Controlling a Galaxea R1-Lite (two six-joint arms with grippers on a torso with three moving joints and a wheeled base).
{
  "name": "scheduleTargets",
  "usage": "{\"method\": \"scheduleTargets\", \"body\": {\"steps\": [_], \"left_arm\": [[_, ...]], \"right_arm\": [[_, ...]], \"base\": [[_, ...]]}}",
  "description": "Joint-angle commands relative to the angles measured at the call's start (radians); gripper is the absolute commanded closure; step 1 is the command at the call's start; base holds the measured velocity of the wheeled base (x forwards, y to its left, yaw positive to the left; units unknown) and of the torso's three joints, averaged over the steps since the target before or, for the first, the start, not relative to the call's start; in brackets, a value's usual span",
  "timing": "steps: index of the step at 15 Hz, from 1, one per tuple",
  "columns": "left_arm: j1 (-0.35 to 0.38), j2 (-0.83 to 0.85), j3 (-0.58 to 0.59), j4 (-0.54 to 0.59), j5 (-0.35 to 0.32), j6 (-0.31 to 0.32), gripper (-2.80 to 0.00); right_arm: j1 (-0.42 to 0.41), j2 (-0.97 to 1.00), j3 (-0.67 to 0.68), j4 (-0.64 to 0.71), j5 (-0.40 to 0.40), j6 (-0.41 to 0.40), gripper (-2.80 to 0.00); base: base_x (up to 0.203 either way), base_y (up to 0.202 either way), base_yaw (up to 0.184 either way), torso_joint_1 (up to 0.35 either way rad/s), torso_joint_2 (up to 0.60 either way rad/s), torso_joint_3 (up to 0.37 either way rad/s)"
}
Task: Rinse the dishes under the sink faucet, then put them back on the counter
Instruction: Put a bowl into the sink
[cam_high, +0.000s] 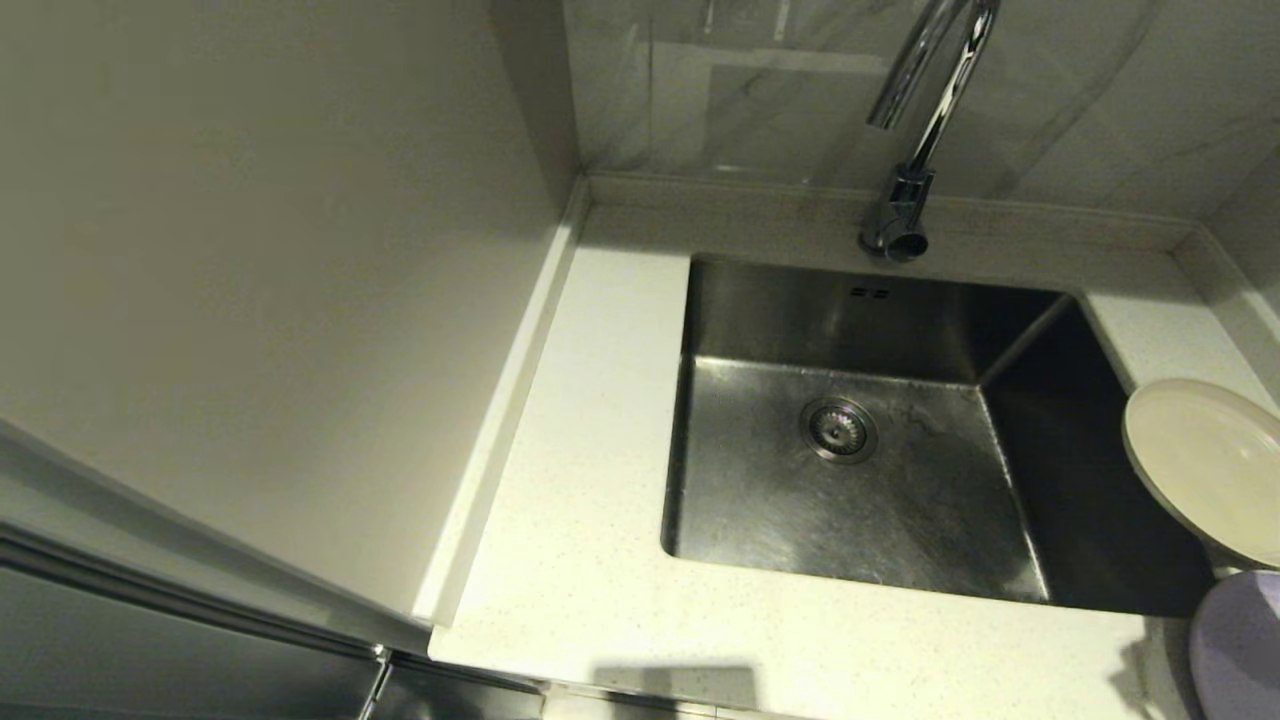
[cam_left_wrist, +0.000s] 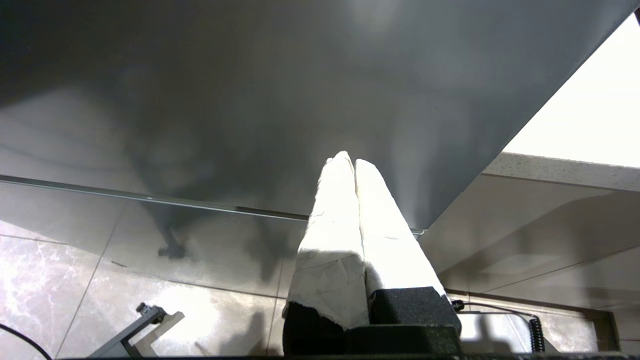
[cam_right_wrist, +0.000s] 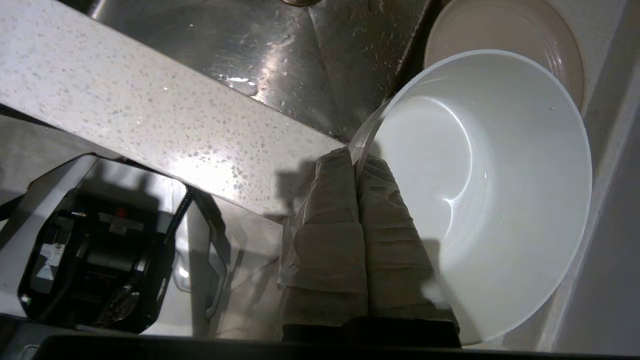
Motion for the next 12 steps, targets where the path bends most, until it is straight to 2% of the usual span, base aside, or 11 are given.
{"method": "scheduleTargets", "body": {"steps": [1,4,7,9,12], "left_arm": [[0.0,-0.002,0.0,-0.001,0.001,-0.001,0.0],[0.0,-0.002,0.0,-0.001,0.001,-0.001,0.0],[0.0,-0.002,0.0,-0.001,0.001,-0.001,0.0],[0.0,-0.002,0.0,-0.001,0.001,-0.001,0.0],[0.0,-0.002,0.0,-0.001,0.001,-0.001,0.0]], "right_arm": [[-0.003,-0.046,0.026,0.004,-0.011,-0.009,0.0],[-0.002,-0.036,0.031,0.009,-0.009,-0.075,0.0],[-0.001,0.089,0.022,-0.035,0.016,-0.176,0.0],[0.005,0.21,0.019,-0.152,0.032,-0.217,0.0],[0.117,0.424,0.02,-0.38,0.021,-0.223,0.0]], "base": [[0.0,0.0,0.0,0.0,0.0,0.0],[0.0,0.0,0.0,0.0,0.0,0.0],[0.0,0.0,0.0,0.0,0.0,0.0],[0.0,0.0,0.0,0.0,0.0,0.0],[0.0,0.0,0.0,0.0,0.0,0.0]]}}
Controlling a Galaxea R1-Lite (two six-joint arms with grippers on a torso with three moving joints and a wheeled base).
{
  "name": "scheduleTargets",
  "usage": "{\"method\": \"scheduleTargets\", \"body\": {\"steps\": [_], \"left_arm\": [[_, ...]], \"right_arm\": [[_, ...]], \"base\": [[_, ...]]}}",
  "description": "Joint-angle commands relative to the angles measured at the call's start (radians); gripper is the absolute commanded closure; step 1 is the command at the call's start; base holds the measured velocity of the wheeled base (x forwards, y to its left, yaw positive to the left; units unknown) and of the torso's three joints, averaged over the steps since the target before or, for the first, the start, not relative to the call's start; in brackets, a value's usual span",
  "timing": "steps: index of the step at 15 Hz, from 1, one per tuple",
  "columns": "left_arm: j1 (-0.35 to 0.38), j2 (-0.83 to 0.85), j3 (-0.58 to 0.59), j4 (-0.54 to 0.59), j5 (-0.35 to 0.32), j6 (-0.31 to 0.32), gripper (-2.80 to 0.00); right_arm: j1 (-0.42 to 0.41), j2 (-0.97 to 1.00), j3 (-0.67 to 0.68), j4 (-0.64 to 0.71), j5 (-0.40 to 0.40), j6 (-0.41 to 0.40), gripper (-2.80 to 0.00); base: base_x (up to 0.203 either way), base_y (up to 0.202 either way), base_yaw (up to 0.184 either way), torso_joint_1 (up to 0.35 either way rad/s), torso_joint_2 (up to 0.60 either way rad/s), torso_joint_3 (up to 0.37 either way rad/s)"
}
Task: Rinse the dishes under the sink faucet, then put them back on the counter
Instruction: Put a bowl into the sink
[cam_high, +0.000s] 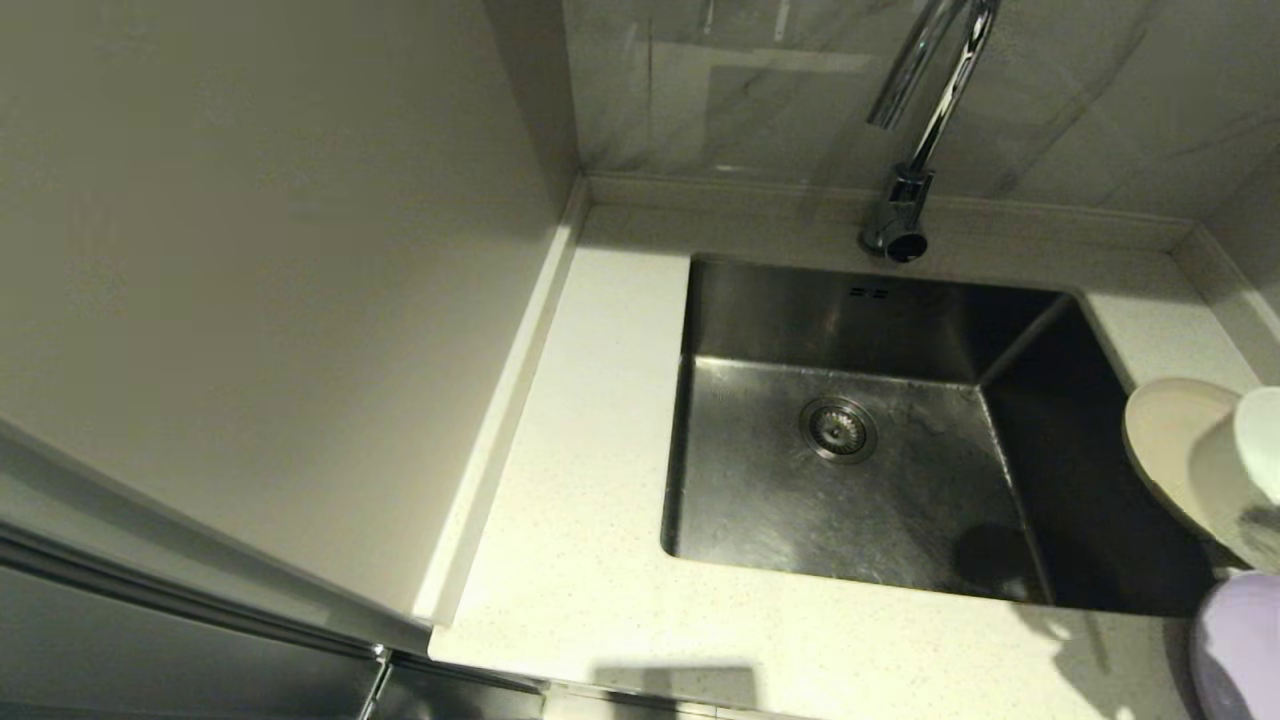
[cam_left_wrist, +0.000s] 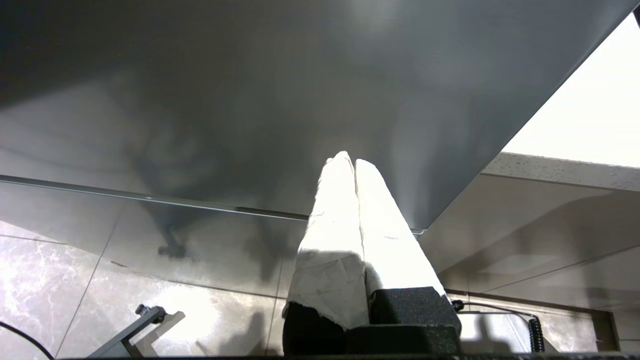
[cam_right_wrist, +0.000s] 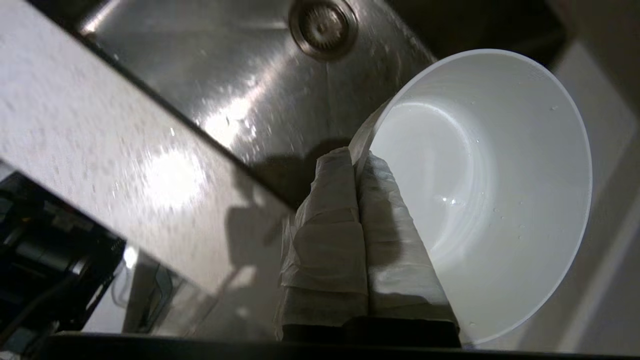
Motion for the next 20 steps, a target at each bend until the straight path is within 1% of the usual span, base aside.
{"method": "scheduleTargets", "body": {"steps": [1,4,6,9,11,12,13,14,16,17,18,20], "left_arm": [[0.0,-0.002,0.0,-0.001,0.001,-0.001,0.0],[0.0,-0.002,0.0,-0.001,0.001,-0.001,0.0],[0.0,-0.002,0.0,-0.001,0.001,-0.001,0.0],[0.0,-0.002,0.0,-0.001,0.001,-0.001,0.0],[0.0,-0.002,0.0,-0.001,0.001,-0.001,0.0],[0.0,-0.002,0.0,-0.001,0.001,-0.001,0.0],[0.0,-0.002,0.0,-0.001,0.001,-0.001,0.0],[0.0,-0.002,0.0,-0.001,0.001,-0.001,0.0],[0.0,-0.002,0.0,-0.001,0.001,-0.001,0.0],[0.0,-0.002,0.0,-0.001,0.001,-0.001,0.0],[0.0,-0.002,0.0,-0.001,0.001,-0.001,0.0],[0.0,-0.002,0.0,-0.001,0.001,-0.001,0.0]], "right_arm": [[0.079,0.22,-0.002,-0.124,-0.015,-0.003,0.0],[0.112,0.425,-0.058,-0.18,-0.048,0.011,0.0],[0.118,0.559,-0.114,-0.193,-0.099,0.057,0.0],[0.119,0.726,-0.244,-0.2,-0.182,0.193,0.0],[0.117,0.813,-0.345,-0.2,-0.232,0.302,0.0],[0.114,0.852,-0.395,-0.196,-0.271,0.357,0.0],[0.102,0.893,-0.433,-0.192,-0.317,0.391,0.0],[0.085,0.927,-0.468,-0.185,-0.357,0.406,0.0],[0.044,0.993,-0.544,-0.115,-0.417,0.418,0.0],[0.024,1.019,-0.595,-0.057,-0.424,0.423,0.0],[0.009,1.055,-0.663,-0.011,-0.427,0.446,0.0],[-0.015,1.16,-0.826,0.067,-0.425,0.519,0.0]], "base": [[0.0,0.0,0.0,0.0,0.0,0.0],[0.0,0.0,0.0,0.0,0.0,0.0],[0.0,0.0,0.0,0.0,0.0,0.0],[0.0,0.0,0.0,0.0,0.0,0.0],[0.0,0.0,0.0,0.0,0.0,0.0],[0.0,0.0,0.0,0.0,0.0,0.0],[0.0,0.0,0.0,0.0,0.0,0.0],[0.0,0.0,0.0,0.0,0.0,0.0],[0.0,0.0,0.0,0.0,0.0,0.0],[0.0,0.0,0.0,0.0,0.0,0.0],[0.0,0.0,0.0,0.0,0.0,0.0],[0.0,0.0,0.0,0.0,0.0,0.0]]}}
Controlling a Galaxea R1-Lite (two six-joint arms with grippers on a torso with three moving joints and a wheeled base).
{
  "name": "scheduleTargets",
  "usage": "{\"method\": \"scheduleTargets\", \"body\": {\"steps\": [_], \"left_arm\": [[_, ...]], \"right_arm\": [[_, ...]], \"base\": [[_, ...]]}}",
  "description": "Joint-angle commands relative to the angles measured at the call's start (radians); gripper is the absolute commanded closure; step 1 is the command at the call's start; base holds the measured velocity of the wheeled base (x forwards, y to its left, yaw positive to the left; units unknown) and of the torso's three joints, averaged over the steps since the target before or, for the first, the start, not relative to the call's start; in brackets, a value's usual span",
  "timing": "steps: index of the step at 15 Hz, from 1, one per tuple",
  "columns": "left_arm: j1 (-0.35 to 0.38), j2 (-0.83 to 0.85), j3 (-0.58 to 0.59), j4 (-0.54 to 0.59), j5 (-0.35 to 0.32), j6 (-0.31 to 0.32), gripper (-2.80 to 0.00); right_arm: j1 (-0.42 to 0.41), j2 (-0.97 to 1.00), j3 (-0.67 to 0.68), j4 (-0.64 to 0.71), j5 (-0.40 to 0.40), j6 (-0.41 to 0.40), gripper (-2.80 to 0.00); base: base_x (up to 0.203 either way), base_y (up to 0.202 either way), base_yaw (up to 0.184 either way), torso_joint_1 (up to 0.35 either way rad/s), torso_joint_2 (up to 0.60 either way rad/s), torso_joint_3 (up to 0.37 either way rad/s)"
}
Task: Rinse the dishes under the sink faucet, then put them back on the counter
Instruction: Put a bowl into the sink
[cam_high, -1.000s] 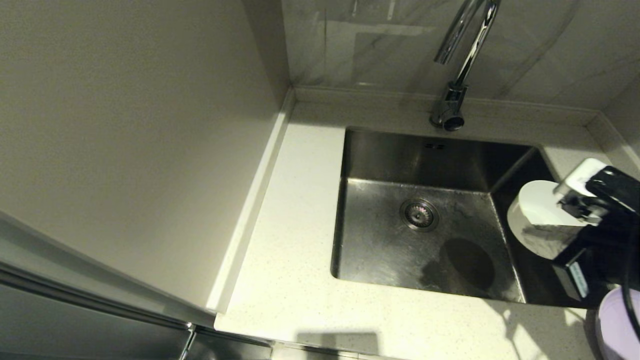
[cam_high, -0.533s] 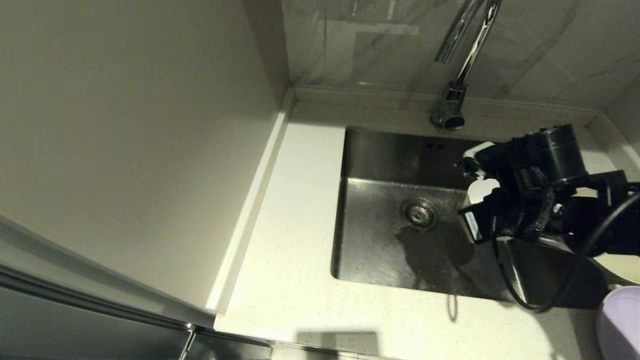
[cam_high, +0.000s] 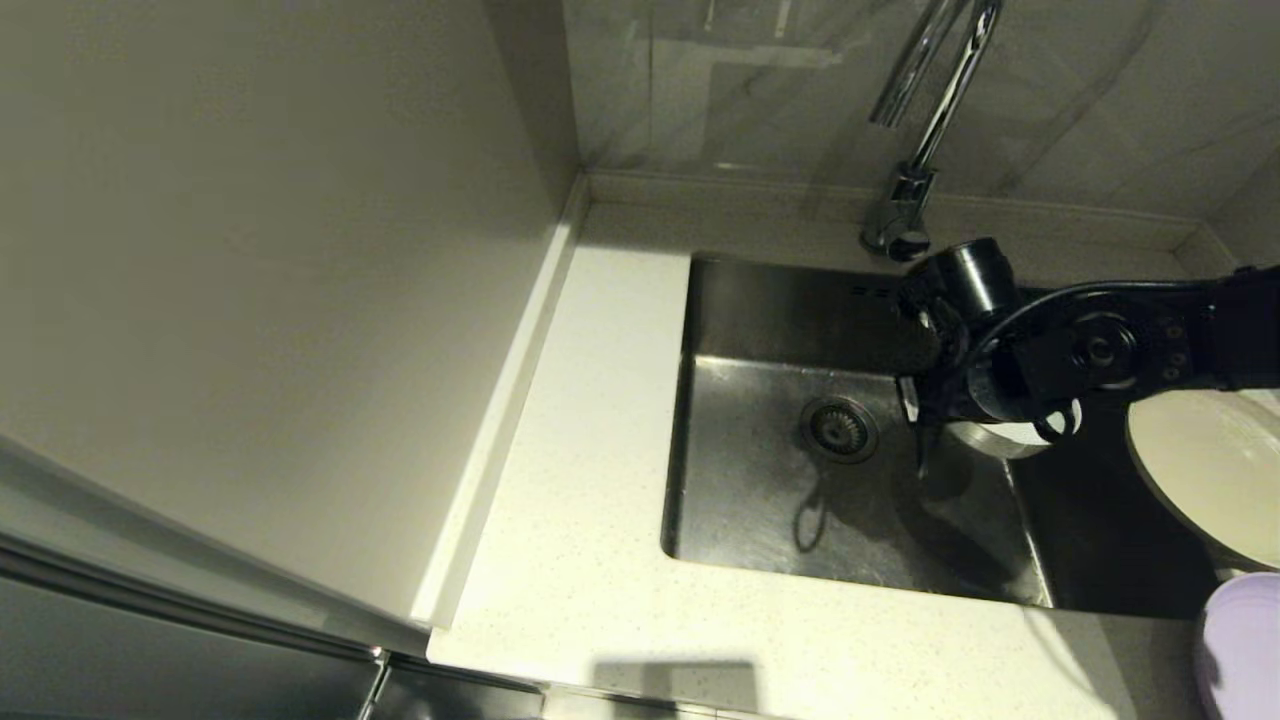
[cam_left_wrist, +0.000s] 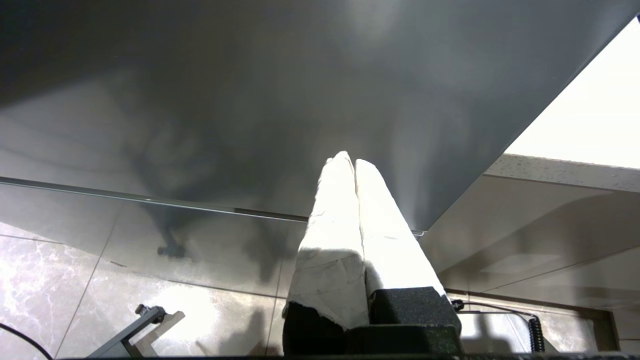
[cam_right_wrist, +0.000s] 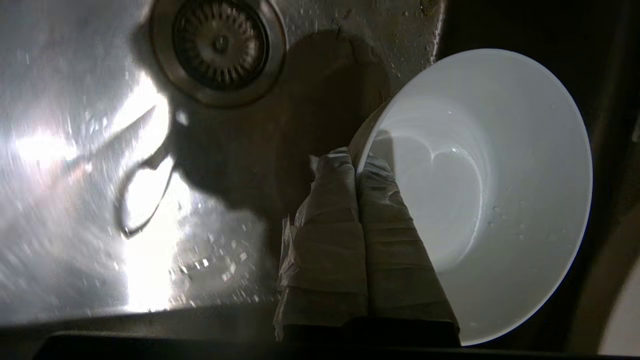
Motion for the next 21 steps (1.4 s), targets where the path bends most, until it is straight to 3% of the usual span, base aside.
{"method": "scheduleTargets", "body": {"steps": [1,7,12,21], "left_arm": [[0.0,-0.002,0.0,0.0,0.0,-0.001,0.0],[0.0,-0.002,0.0,0.0,0.0,-0.001,0.0],[0.0,-0.002,0.0,0.0,0.0,-0.001,0.0],[0.0,-0.002,0.0,0.0,0.0,-0.001,0.0]], "right_arm": [[-0.029,0.162,-0.177,0.068,0.003,0.06,0.0],[-0.116,0.4,-0.496,0.125,0.146,0.155,0.0],[-0.17,0.446,-0.507,0.103,0.154,0.176,0.0],[-0.195,0.387,-0.505,0.111,0.176,0.134,0.0]], "base": [[0.0,0.0,0.0,0.0,0.0,0.0],[0.0,0.0,0.0,0.0,0.0,0.0],[0.0,0.0,0.0,0.0,0.0,0.0],[0.0,0.0,0.0,0.0,0.0,0.0]]}}
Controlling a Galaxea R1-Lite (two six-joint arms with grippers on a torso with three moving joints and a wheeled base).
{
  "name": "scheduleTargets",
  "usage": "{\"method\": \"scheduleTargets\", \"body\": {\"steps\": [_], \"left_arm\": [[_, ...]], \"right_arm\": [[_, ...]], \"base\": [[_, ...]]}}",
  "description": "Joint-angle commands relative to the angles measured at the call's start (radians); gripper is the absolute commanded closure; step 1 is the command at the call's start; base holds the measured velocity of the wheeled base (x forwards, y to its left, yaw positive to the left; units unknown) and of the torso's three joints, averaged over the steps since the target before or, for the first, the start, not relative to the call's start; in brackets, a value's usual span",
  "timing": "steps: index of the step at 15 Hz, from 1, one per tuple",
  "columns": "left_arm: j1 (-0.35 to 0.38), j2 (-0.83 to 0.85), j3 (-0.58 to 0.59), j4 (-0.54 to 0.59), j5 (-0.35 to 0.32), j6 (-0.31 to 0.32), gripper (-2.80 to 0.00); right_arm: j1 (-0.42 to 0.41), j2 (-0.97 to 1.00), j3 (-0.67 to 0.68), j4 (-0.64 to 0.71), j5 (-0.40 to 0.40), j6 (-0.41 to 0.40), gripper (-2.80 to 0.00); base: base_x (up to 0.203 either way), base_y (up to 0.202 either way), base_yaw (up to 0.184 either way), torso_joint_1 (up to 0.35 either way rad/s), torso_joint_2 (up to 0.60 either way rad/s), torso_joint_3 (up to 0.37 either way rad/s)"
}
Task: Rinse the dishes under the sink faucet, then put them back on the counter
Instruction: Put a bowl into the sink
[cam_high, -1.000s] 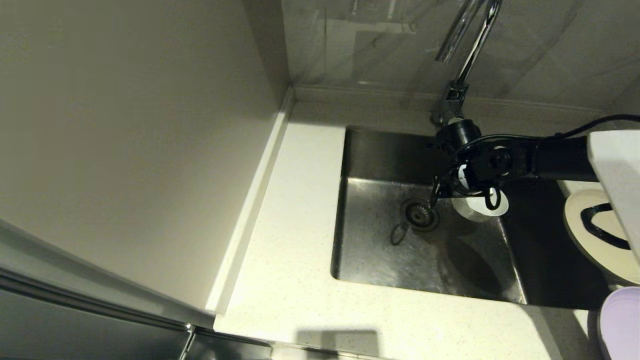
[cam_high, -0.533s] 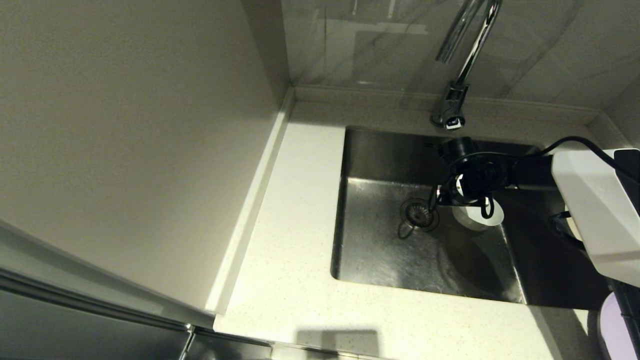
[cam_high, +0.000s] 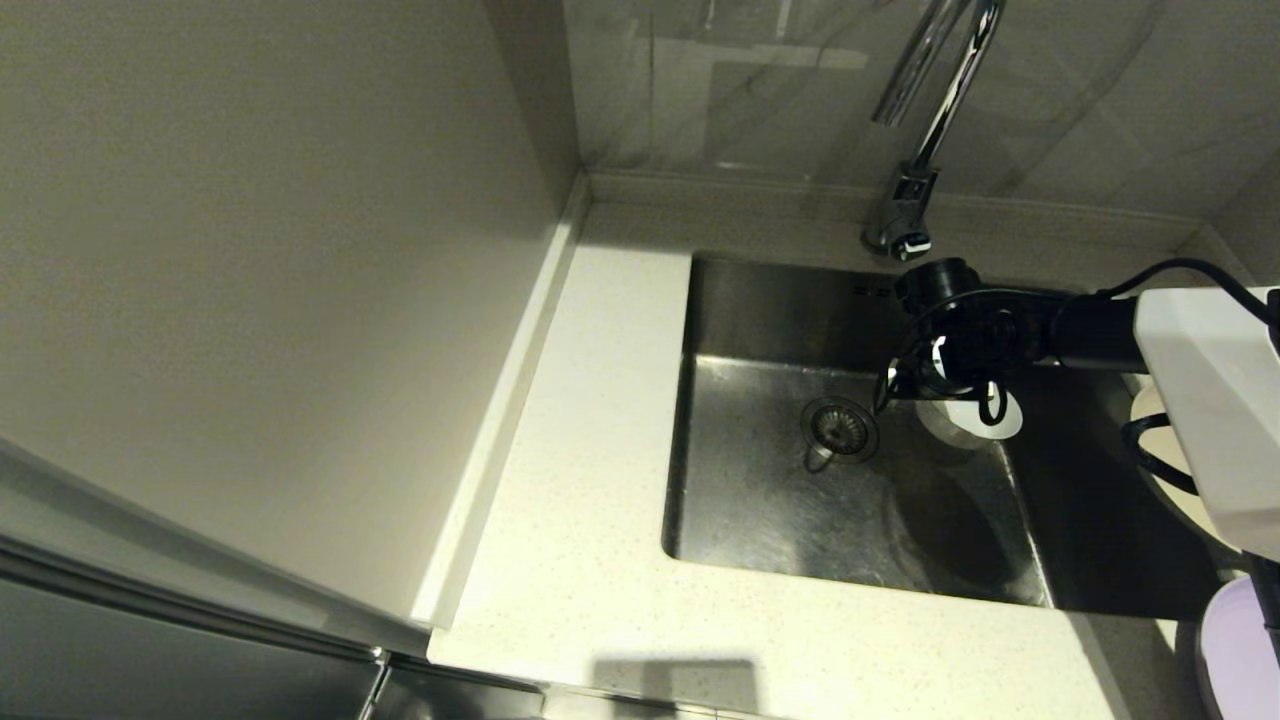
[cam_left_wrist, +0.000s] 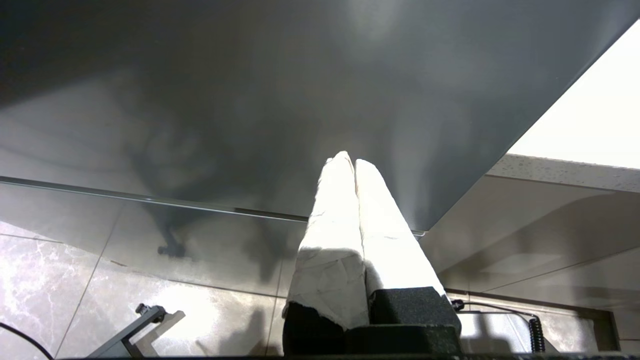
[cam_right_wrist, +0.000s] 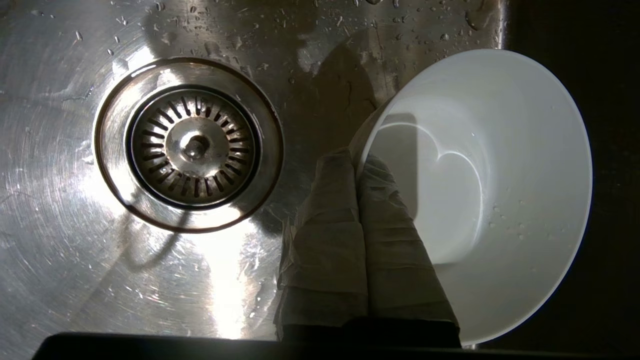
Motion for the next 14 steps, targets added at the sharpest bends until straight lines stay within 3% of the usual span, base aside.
{"method": "scheduleTargets", "body": {"steps": [1,7,8,14], "left_arm": [[0.0,-0.002,0.0,0.0,0.0,-0.001,0.0],[0.0,-0.002,0.0,0.0,0.0,-0.001,0.0],[0.0,-0.002,0.0,0.0,0.0,-0.001,0.0],[0.0,-0.002,0.0,0.0,0.0,-0.001,0.0]], "right_arm": [[-0.001,-0.017,0.001,0.011,-0.003,-0.001,0.0],[-0.002,-0.014,0.003,0.02,-0.008,-0.008,0.0],[-0.001,-0.011,0.001,0.03,-0.011,-0.017,-2.8],[-0.001,-0.033,0.002,0.029,-0.01,-0.003,-2.8]], "base": [[0.0,0.0,0.0,0.0,0.0,0.0],[0.0,0.0,0.0,0.0,0.0,0.0],[0.0,0.0,0.0,0.0,0.0,0.0],[0.0,0.0,0.0,0.0,0.0,0.0]]}}
